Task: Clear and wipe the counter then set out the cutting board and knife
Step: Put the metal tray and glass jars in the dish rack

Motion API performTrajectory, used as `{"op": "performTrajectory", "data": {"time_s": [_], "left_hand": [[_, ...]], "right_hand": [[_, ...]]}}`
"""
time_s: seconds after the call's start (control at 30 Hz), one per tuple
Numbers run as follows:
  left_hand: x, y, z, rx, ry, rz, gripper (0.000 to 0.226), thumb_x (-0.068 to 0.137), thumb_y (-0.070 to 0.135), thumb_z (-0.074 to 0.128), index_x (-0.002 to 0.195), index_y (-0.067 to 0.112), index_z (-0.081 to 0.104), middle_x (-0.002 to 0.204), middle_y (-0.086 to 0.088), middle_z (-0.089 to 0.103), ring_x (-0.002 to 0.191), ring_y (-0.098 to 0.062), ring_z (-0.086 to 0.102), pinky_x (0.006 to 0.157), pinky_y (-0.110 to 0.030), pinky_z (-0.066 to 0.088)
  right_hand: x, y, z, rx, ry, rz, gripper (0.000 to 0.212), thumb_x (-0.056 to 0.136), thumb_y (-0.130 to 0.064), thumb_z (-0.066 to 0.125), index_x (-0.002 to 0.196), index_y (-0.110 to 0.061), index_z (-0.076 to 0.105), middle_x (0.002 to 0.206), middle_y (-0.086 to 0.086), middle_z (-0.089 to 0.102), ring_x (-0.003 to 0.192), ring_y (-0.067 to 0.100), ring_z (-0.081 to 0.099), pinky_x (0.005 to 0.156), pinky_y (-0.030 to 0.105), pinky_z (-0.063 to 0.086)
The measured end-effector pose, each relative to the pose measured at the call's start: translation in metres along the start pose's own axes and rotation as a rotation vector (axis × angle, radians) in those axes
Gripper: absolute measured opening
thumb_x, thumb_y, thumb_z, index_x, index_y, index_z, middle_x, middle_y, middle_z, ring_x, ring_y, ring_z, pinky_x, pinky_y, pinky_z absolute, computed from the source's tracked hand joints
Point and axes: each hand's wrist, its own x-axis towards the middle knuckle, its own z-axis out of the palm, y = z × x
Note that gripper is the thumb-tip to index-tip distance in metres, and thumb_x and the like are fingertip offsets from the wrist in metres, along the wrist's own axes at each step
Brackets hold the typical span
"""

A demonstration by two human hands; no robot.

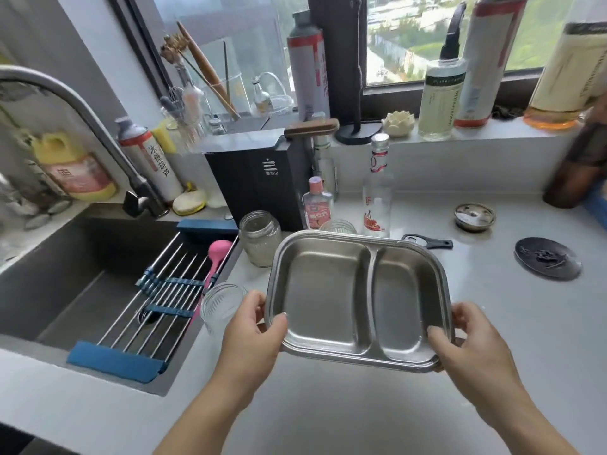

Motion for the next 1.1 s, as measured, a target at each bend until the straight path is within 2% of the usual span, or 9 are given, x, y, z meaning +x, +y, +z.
{"op": "performTrajectory", "data": {"time_s": [0.1, 0.27, 0.43, 0.53, 0.63, 0.73, 0.83, 1.03, 1.1], "left_hand": [[0.003, 0.005, -0.003, -0.035, -0.029, -0.01, 0.006, 0.084, 0.006, 0.056, 0.085, 0.012, 0.053, 0.091, -0.023, 0.062, 0.074, -0.034, 0.06, 0.066, -0.042, 0.058], [0.006, 0.007, -0.027, -0.142, -0.121, -0.025, 0.012, 0.081, 0.009, 0.061, 0.08, 0.013, 0.05, 0.072, -0.009, 0.056, 0.056, -0.015, 0.06, 0.059, -0.031, 0.058], [0.023, 0.011, -0.095, -0.332, -0.105, -0.013, 0.011, 0.083, 0.002, 0.054, 0.085, 0.013, 0.053, 0.074, -0.015, 0.068, 0.058, -0.024, 0.067, 0.05, -0.03, 0.056], [0.043, -0.008, -0.147, -0.393, 0.076, 0.037, 0.013, 0.084, 0.0, 0.048, 0.081, 0.012, 0.053, 0.057, -0.006, 0.068, 0.046, -0.014, 0.063, 0.039, -0.026, 0.051], [0.064, -0.04, -0.201, -0.424, 0.238, 0.031, 0.015, 0.085, -0.001, 0.046, 0.078, 0.012, 0.052, 0.065, -0.011, 0.06, 0.041, -0.008, 0.06, 0.033, -0.023, 0.047], [0.079, -0.083, -0.245, -0.465, 0.358, -0.017, 0.024, 0.086, -0.002, 0.045, 0.074, 0.018, 0.05, 0.078, -0.011, 0.054, 0.052, -0.014, 0.062, 0.036, -0.024, 0.051], [0.09, -0.123, -0.269, -0.475, 0.47, -0.092, 0.027, 0.086, -0.002, 0.048, 0.073, 0.022, 0.049, 0.083, -0.01, 0.05, 0.068, -0.022, 0.054, 0.04, -0.025, 0.054], [0.108, -0.17, -0.287, -0.499, 0.644, -0.224, 0.02, 0.085, 0.004, 0.052, 0.097, 0.016, 0.042, 0.086, 0.004, 0.046, 0.091, -0.026, 0.052, 0.071, -0.039, 0.057], [0.113, -0.175, -0.294, -0.516, 0.681, -0.225, 0.025, 0.085, 0.003, 0.052, 0.1, 0.019, 0.041, 0.083, 0.008, 0.043, 0.091, -0.027, 0.05, 0.064, -0.036, 0.057]], "right_hand": [[0.003, -0.012, 0.006, -0.007, 0.012, 0.002, 0.016, 0.08, -0.009, 0.06, 0.075, -0.022, 0.053, 0.076, -0.005, 0.062, 0.059, 0.017, 0.063, 0.05, 0.033, 0.047], [-0.002, -0.033, 0.007, -0.017, 0.042, 0.004, 0.017, 0.079, -0.004, 0.058, 0.072, -0.02, 0.058, 0.066, -0.003, 0.064, 0.034, 0.009, 0.054, 0.044, 0.03, 0.042], [-0.019, -0.077, 0.042, 0.177, -0.011, -0.142, 0.024, 0.09, -0.023, 0.053, 0.069, -0.015, 0.062, 0.053, -0.004, 0.062, 0.035, 0.007, 0.051, 0.041, 0.016, 0.044], [-0.024, -0.099, 0.081, 0.383, -0.174, -0.104, 0.03, 0.095, -0.012, 0.039, 0.082, -0.011, 0.067, 0.07, 0.007, 0.07, 0.057, 0.016, 0.063, 0.049, 0.019, 0.05], [-0.029, -0.094, 0.136, 0.176, -0.327, -0.138, 0.041, 0.08, 0.007, 0.056, 0.103, -0.027, 0.057, 0.1, 0.002, 0.067, 0.094, 0.015, 0.063, 0.075, 0.025, 0.05], [-0.038, -0.076, 0.19, -0.069, -0.466, -0.147, 0.086, 0.062, -0.019, 0.077, 0.128, -0.042, 0.027, 0.126, -0.012, 0.044, 0.122, 0.001, 0.041, 0.099, 0.025, 0.039], [-0.043, -0.066, 0.226, -0.102, -0.425, -0.115, 0.116, 0.045, -0.04, 0.078, 0.143, -0.028, 0.015, 0.142, -0.01, 0.031, 0.134, 0.006, 0.03, 0.112, 0.035, 0.031], [-0.045, -0.062, 0.252, -0.034, -0.219, -0.016, 0.096, 0.035, -0.027, 0.089, 0.115, -0.042, 0.037, 0.117, -0.016, 0.053, 0.106, 0.007, 0.053, 0.087, 0.027, 0.038], [-0.046, -0.069, 0.258, -0.001, -0.16, -0.002, 0.095, 0.03, -0.031, 0.088, 0.111, -0.04, 0.039, 0.11, -0.017, 0.056, 0.096, 0.002, 0.055, 0.08, 0.027, 0.04]]}}
